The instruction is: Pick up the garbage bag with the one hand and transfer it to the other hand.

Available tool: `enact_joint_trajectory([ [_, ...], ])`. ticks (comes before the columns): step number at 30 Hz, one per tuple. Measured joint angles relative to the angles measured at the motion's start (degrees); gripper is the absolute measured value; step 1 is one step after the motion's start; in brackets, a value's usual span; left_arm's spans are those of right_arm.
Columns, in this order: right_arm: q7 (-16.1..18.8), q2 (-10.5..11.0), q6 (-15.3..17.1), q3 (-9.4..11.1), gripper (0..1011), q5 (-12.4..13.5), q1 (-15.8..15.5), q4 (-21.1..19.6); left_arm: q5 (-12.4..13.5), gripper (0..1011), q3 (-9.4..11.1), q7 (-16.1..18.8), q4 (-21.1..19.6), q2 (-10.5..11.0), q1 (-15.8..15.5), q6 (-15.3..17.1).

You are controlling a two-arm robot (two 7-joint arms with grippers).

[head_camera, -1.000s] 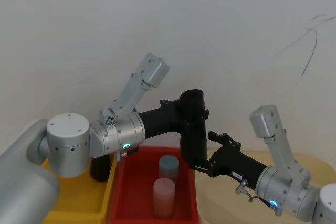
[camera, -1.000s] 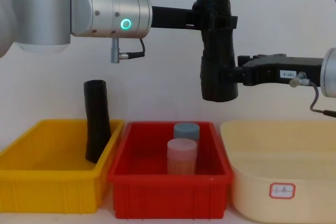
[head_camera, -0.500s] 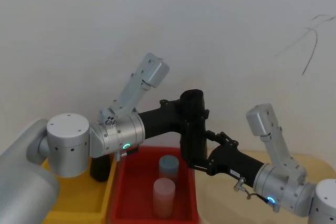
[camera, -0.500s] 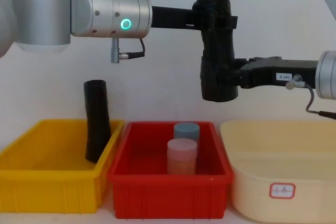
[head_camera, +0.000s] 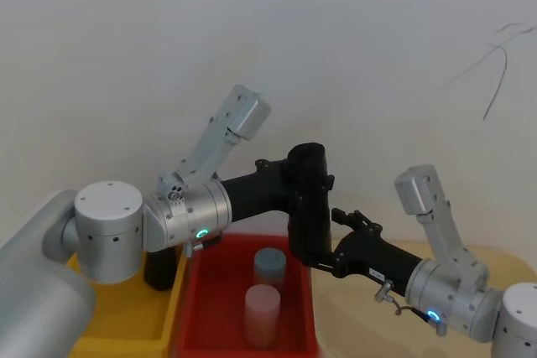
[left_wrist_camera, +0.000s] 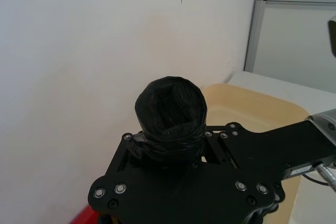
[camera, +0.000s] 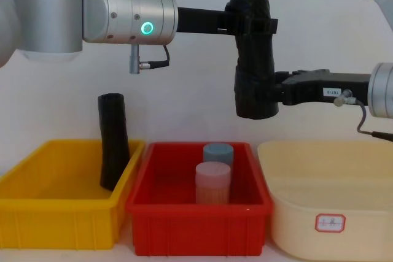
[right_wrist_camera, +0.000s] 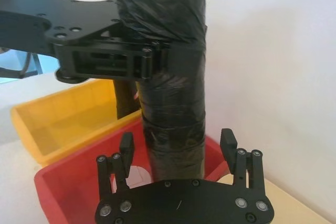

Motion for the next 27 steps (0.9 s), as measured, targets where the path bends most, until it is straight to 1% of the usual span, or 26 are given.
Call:
enact_joint_trajectory([
  [14,0.7,-0.9,-0.9,0.0,1000,0.7,1.6,3.8,0.0,392,0.0,0.0,0.0,0.0,0.0,0.0],
  [27,1.3,-1.9,-1.0,-0.5,1000,1.3,2.6,5.4,0.0,392,0.0,0.0,0.0,0.0,0.0,0.0],
])
